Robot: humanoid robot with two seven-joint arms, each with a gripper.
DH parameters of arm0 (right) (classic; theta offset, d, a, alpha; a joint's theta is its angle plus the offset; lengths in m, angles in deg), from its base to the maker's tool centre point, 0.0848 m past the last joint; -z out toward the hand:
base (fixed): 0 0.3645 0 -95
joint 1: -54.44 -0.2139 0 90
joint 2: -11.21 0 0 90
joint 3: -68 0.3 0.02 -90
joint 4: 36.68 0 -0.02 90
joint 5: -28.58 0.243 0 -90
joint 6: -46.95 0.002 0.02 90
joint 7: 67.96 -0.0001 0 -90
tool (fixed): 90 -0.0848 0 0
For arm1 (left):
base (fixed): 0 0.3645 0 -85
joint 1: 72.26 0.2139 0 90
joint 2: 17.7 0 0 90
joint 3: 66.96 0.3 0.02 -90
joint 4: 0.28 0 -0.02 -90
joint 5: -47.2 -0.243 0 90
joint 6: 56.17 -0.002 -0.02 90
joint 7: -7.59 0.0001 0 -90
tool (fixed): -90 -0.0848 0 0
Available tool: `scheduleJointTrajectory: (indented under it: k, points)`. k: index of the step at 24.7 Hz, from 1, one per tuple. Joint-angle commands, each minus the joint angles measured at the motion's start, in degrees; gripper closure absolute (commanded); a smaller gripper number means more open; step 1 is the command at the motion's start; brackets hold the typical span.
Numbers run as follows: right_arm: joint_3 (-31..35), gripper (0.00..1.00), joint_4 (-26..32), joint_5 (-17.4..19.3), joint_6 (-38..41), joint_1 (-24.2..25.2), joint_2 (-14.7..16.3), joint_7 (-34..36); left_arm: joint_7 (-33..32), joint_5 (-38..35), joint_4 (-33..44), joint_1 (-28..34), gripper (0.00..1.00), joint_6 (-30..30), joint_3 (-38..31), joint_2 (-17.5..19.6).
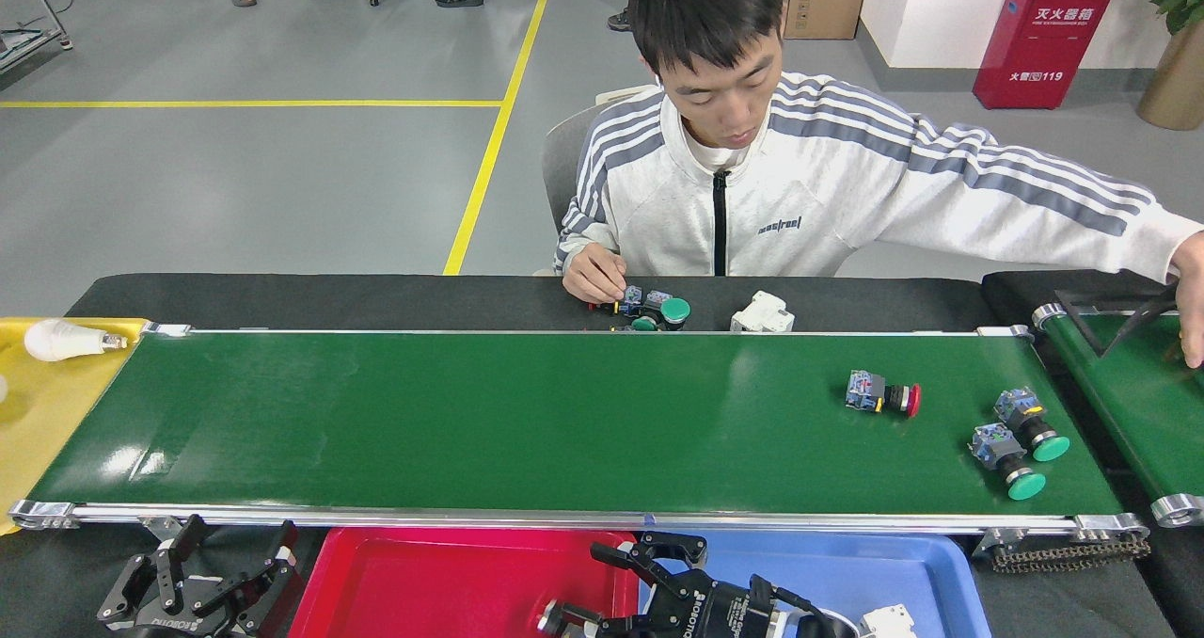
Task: Pick switch part from conveyor to tray
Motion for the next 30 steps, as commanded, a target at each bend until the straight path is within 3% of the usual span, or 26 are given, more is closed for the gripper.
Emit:
scheduleJointTrajectory:
  k: [1,5,8,10,15,19,22,30]
  points:
    - [6.4,0.01,2.3,0.9,-2.7,1.0,-0.9,0.1,0.5,0.1,0.8,0.3,0.00,-0.1,-0.6,0.4]
    - [21.4,0.02,9.7,1.2,-21.3,11.5,-6.5,1.4,0.5,0.1,0.8,0.3,0.00,-0.1,-1.2,0.1]
    - [26.2,0.03,13.0,1.2,-30.0,19.0,-6.5,9.1,0.5,0.1,1.1,0.4,0.00,0.0,-2.0,0.0]
    - [27.9,0.02,13.1,1.2,-32.1,20.6,-5.3,10.2,0.5,0.1,1.2,0.4,0.00,0.1,-2.0,-0.1]
    - [28.2,0.02,12.8,1.0,-38.9,17.3,-4.8,6.5,0.5,0.0,2.9,-0.6,0.00,0.4,-1.1,0.0]
    - [28.0,0.02,12.2,-0.6,-39.5,14.2,-3.9,2.6,0.5,-0.3,3.2,-0.8,0.00,0.3,-1.1,-0.1]
    - [27.9,0.02,10.3,-4.0,-40.4,13.5,-3.9,2.4,0.5,-0.4,3.1,-0.8,0.00,0.3,-1.1,-0.2]
    - [26.4,0.02,4.8,-5.1,-42.2,5.4,-3.8,-0.3,0.6,-2.0,2.6,0.0,0.00,0.3,-1.3,-0.8]
